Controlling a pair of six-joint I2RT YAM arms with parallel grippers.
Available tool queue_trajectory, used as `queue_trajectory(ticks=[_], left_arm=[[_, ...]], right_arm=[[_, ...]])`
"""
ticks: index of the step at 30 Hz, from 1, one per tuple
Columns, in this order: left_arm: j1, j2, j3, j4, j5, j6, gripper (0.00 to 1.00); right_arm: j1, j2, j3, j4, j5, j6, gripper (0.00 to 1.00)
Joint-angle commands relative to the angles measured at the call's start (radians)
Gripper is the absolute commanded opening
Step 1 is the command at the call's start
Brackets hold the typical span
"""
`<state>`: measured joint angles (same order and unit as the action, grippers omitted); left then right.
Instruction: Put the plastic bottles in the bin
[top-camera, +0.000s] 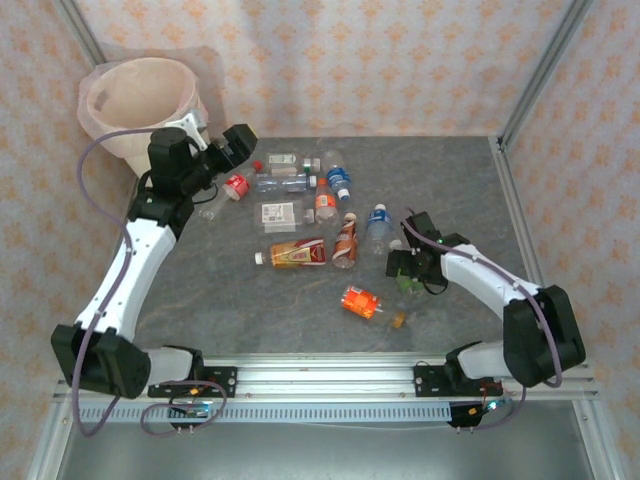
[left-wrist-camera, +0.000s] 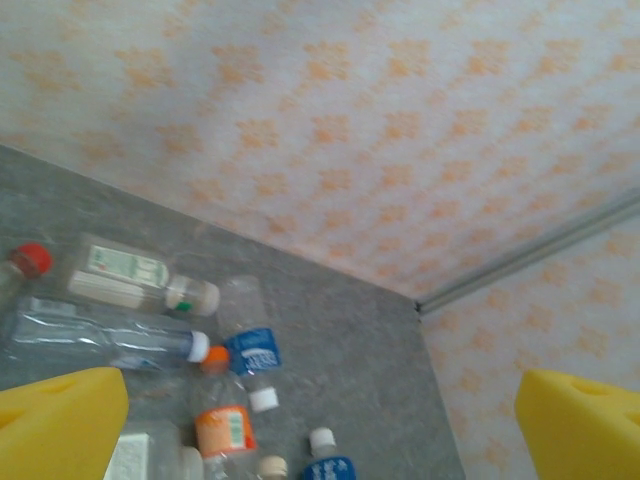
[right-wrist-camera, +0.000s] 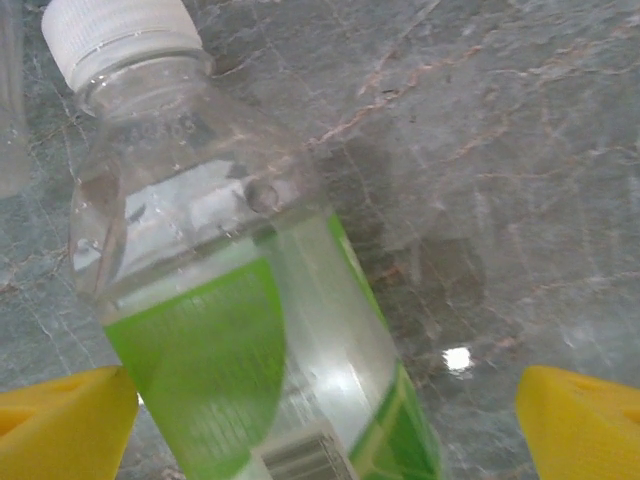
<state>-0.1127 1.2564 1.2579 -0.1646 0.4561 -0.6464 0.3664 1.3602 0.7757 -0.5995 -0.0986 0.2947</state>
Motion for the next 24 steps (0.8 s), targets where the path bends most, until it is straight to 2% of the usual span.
queue_trajectory(ticks=[1, 7, 12, 20, 24], left_arm=[[-0.025, -0.084, -0.038, -0.086, -0.011, 0.055, 1.00], [-0.028, -0.130, -0.108, -0.104, -0.069, 0.059, 1.00], [-0.040, -0.085, -0.126, -0.063, -0.032, 0.044, 1.00], [-0.093, -0.013, -0.111, -0.057, -0.031, 0.073, 1.00], [-0.107, 0.013, -0.117, -0.032, -0.001, 0.070, 1.00]], right_arm=[[0.011, 0.031, -0.015, 0.048, 0.011, 0.062, 0.96], [0.013, 0.019, -0.078, 0.114, 0.074, 0.177, 0.92], [0.013, 0.012, -0.112, 0.138, 0.113, 0.270, 0.86], [0.012, -0.072, -0.135, 0.157, 0.193, 0.286, 0.62], [0.013, -0.153, -0.142, 0.199, 0.229, 0.318, 0.56]])
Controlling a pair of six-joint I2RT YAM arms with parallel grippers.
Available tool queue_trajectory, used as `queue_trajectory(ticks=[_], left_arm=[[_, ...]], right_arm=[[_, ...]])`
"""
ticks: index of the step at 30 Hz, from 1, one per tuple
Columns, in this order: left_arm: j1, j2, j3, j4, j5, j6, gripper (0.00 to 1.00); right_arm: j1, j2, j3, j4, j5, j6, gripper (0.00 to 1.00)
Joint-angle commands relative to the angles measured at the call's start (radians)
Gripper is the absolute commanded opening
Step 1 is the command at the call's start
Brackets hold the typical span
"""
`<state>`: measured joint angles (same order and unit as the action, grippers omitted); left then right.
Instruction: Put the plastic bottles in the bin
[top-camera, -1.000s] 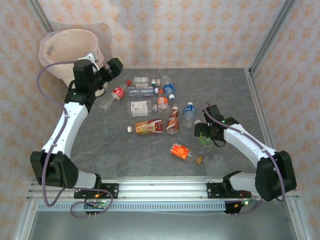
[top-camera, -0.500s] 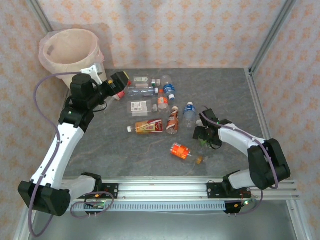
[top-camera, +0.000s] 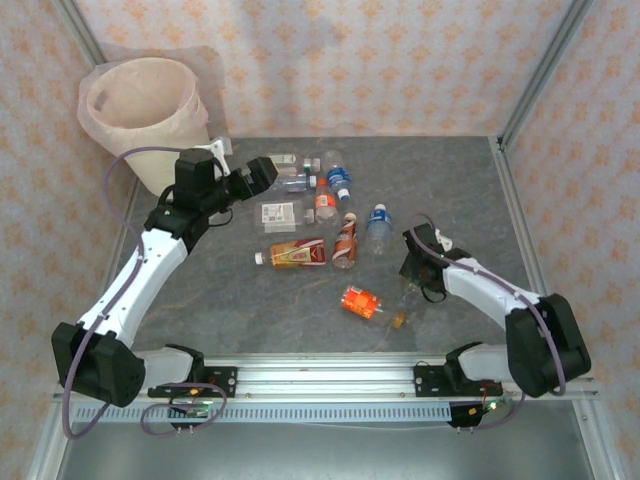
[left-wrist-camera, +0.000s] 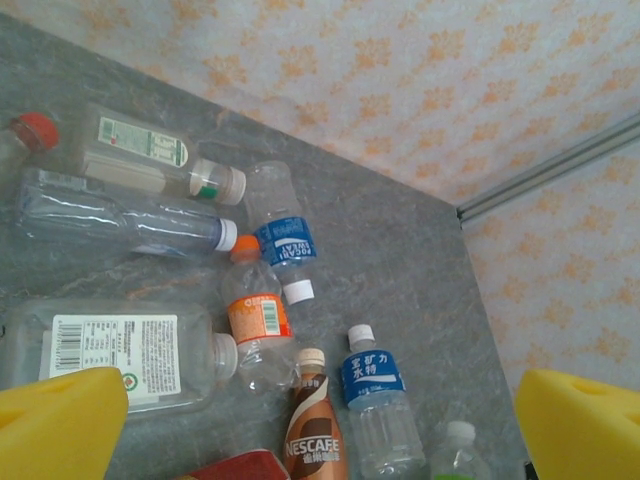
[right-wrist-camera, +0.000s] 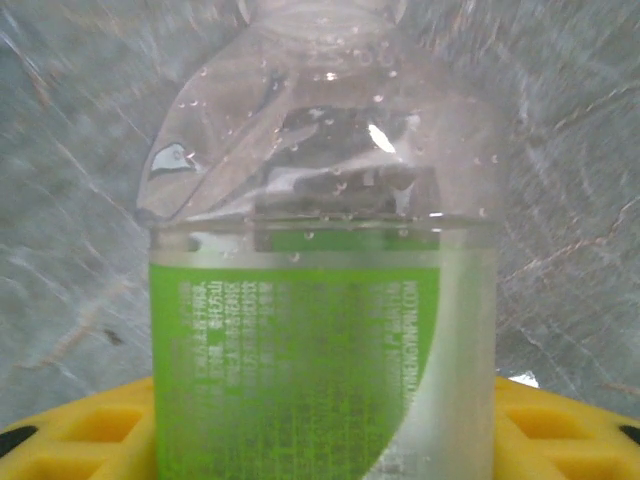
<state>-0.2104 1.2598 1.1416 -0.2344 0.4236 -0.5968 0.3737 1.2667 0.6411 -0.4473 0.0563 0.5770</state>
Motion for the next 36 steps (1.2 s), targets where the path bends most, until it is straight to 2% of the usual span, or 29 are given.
queue_trajectory(ticks=[1, 6, 9, 11, 13, 16, 18, 22, 29, 33, 36], left_arm=[[-0.012, 0.014, -0.012, 0.063, 0.047, 0.018, 1.00], [-0.022, 0.051, -0.005, 0.064, 0.073, 0.027, 1.00], [-0.037, 0.076, 0.015, 0.042, 0.052, 0.032, 1.00], [-0.055, 0.087, 0.023, 0.029, -0.007, 0.024, 1.00], [-0.073, 0.095, 0.028, 0.030, -0.034, 0.031, 1.00], [-0.106, 0.112, 0.050, 0.016, -0.065, 0.044, 1.00], [-0.119, 0.133, 0.082, -0.008, -0.052, 0.044, 1.00], [-0.133, 0.177, 0.114, 0.054, 0.107, 0.045, 1.00], [-0.183, 0.201, 0.142, 0.106, 0.137, 0.076, 1.00], [-0.195, 0.229, 0.177, 0.096, 0.180, 0.078, 1.00], [-0.203, 0.245, 0.199, 0.106, 0.172, 0.069, 1.00]], right_arm=[[0.005, -0.076, -0.006, 0.064, 0.077, 0.038, 0.54], [0.006, -0.159, 0.014, 0.204, 0.060, -0.014, 0.46], [0.006, -0.189, 0.000, 0.366, -0.061, -0.104, 0.46], [0.005, -0.200, -0.016, 0.458, -0.120, -0.142, 0.45], [0.005, -0.200, -0.025, 0.544, -0.183, -0.176, 0.41], [0.008, -0.181, -0.005, 0.625, -0.300, -0.203, 0.40], [0.013, -0.166, 0.016, 0.643, -0.365, -0.217, 0.40], [0.018, -0.141, 0.056, 0.681, -0.480, -0.235, 0.40], [0.040, -0.076, 0.141, 0.678, -0.626, -0.276, 0.41], [0.090, -0.007, 0.200, 0.662, -0.681, -0.338, 0.41], [0.134, 0.041, 0.249, 0.628, -0.691, -0.377, 0.41]])
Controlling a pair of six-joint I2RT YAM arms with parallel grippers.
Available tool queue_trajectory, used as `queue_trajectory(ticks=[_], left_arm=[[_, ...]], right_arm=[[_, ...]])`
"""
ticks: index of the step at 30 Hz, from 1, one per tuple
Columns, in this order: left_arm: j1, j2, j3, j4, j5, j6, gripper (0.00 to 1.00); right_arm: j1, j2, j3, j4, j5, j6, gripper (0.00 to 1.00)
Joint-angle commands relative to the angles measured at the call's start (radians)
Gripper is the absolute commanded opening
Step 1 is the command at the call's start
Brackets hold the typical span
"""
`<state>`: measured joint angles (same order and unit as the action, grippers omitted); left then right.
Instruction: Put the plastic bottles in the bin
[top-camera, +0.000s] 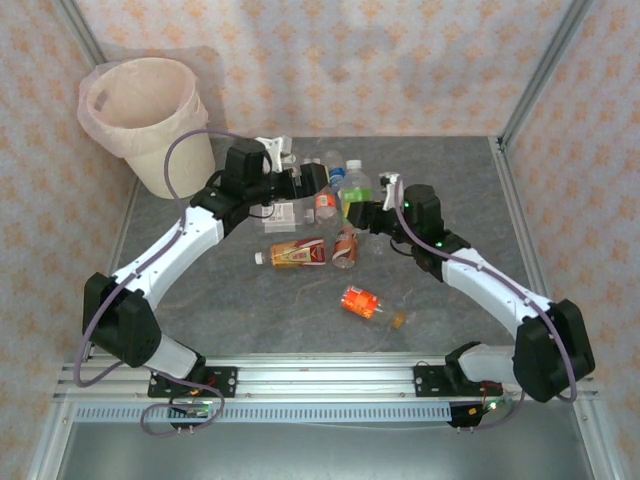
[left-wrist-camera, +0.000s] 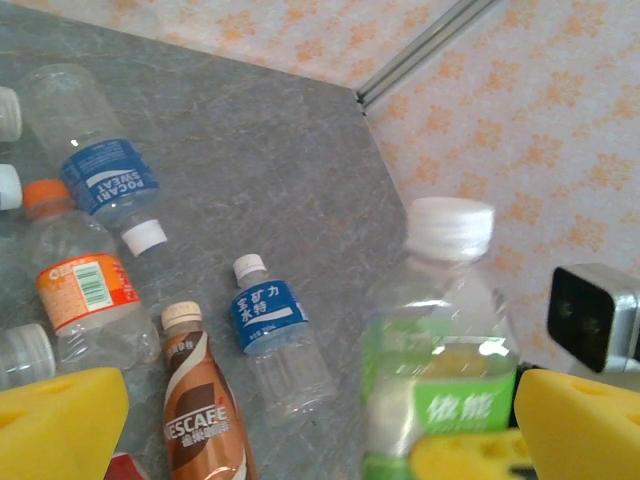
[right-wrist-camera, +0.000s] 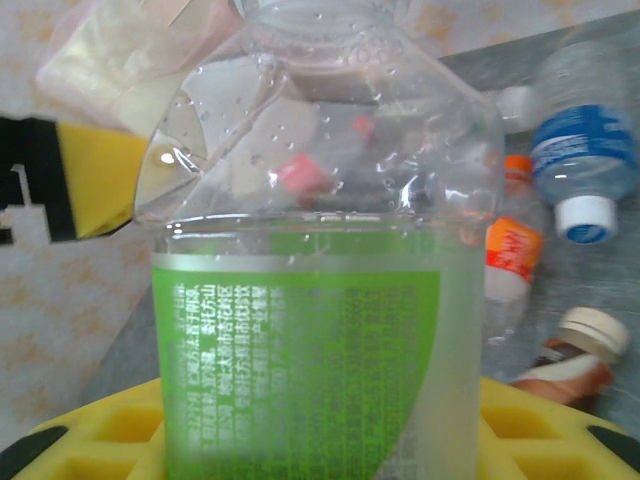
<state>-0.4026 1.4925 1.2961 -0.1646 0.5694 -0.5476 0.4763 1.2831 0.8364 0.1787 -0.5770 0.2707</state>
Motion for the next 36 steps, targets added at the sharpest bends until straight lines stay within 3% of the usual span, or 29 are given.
queue_trajectory(ticks=[1, 6, 10, 21, 27, 31, 34, 36], left_arm=[[-0.011, 0.018, 0.050, 0.036, 0.015, 0.020, 1.00], [-0.015, 0.050, 0.097, -0.039, -0.125, 0.019, 0.98], [-0.019, 0.082, 0.143, -0.090, -0.096, 0.044, 0.90], [-0.031, 0.091, 0.144, -0.125, -0.100, 0.073, 0.41], [-0.031, 0.095, 0.143, -0.117, -0.112, 0.066, 0.29], [-0.029, 0.075, 0.139, -0.130, -0.195, 0.071, 0.24], [-0.018, 0.043, 0.130, -0.129, -0.268, 0.074, 0.04], [-0.007, 0.023, 0.137, -0.151, -0.331, 0.071, 0.00]], right_arm=[[0.043, 0.038, 0.068, -0.001, -0.062, -0.077, 0.42], [0.085, 0.089, 0.113, 0.011, -0.105, -0.087, 0.42], [0.102, 0.134, 0.168, -0.028, -0.129, -0.111, 0.43], [0.109, 0.176, 0.216, -0.038, -0.155, -0.125, 0.44], [0.110, 0.166, 0.228, -0.059, -0.163, -0.148, 0.46], [0.110, 0.134, 0.229, -0.086, -0.118, -0.154, 0.61], [0.109, 0.087, 0.227, -0.125, -0.045, -0.174, 0.77], [0.109, 0.049, 0.222, -0.158, 0.022, -0.199, 0.86]])
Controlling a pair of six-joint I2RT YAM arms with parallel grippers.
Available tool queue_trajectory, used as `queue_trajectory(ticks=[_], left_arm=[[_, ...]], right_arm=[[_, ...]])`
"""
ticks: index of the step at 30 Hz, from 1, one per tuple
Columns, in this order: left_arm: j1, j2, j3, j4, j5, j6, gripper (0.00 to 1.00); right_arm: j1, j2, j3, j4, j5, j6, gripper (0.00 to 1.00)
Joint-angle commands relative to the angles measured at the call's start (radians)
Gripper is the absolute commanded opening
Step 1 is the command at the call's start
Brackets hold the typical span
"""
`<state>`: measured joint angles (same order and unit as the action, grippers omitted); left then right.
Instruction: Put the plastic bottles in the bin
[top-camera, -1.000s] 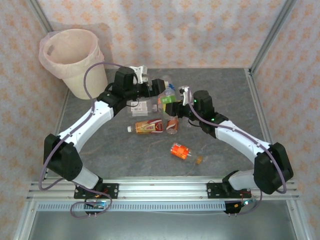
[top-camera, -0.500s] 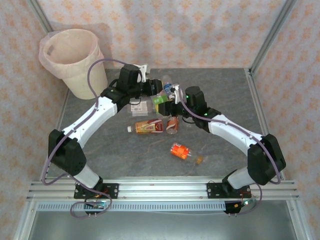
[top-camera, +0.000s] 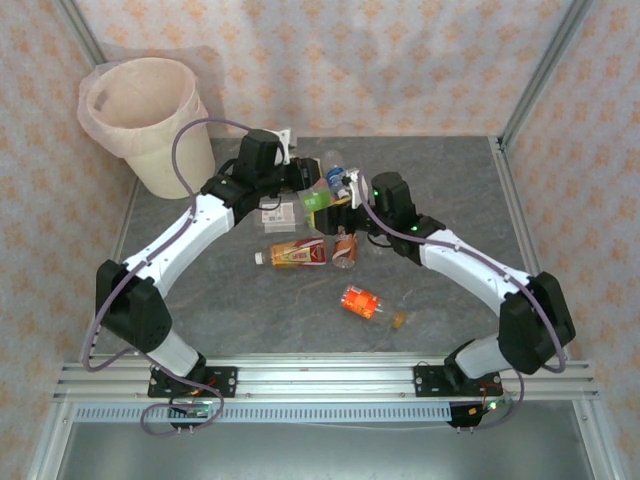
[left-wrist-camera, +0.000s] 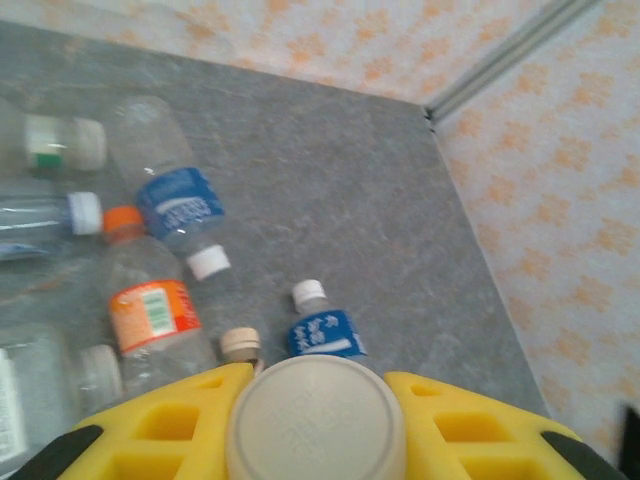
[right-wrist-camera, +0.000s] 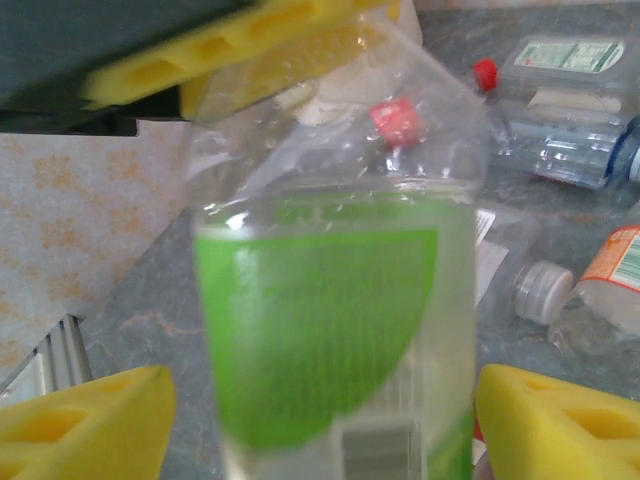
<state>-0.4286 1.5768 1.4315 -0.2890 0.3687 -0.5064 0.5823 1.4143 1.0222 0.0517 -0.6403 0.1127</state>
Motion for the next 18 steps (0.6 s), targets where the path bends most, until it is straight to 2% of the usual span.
queue_trajectory(ticks=[1, 3, 5, 7, 10, 14, 16, 18], left_arm=[[0.024, -0.070, 0.005, -0.037, -0.157, 0.030, 0.00], [0.038, -0.087, 0.015, -0.048, -0.204, 0.042, 0.00], [0.054, -0.111, 0.028, -0.059, -0.270, 0.064, 0.00], [0.073, -0.140, 0.046, -0.067, -0.387, 0.090, 0.00], [0.106, -0.187, 0.066, -0.028, -0.588, 0.144, 0.00], [0.170, -0.226, 0.070, 0.176, -0.752, 0.284, 0.00], [0.203, -0.223, 0.073, 0.306, -0.810, 0.355, 0.00], [0.252, -0.197, 0.092, 0.439, -0.819, 0.425, 0.00]], right_arm=[[0.002, -0.100, 0.030, -0.039, 0.121, -0.047, 0.90], [0.004, -0.146, 0.007, -0.037, 0.227, -0.052, 0.99], [0.002, -0.190, -0.022, -0.032, 0.317, -0.051, 0.99], [0.002, -0.225, -0.050, -0.043, 0.338, -0.068, 0.99], [0.003, -0.288, -0.069, -0.153, 0.343, -0.102, 0.99], [0.004, -0.309, -0.078, -0.335, 0.330, -0.138, 0.99], [0.004, -0.326, -0.114, -0.339, 0.276, -0.176, 0.99], [0.004, -0.348, -0.161, -0.313, 0.246, -0.200, 0.99]])
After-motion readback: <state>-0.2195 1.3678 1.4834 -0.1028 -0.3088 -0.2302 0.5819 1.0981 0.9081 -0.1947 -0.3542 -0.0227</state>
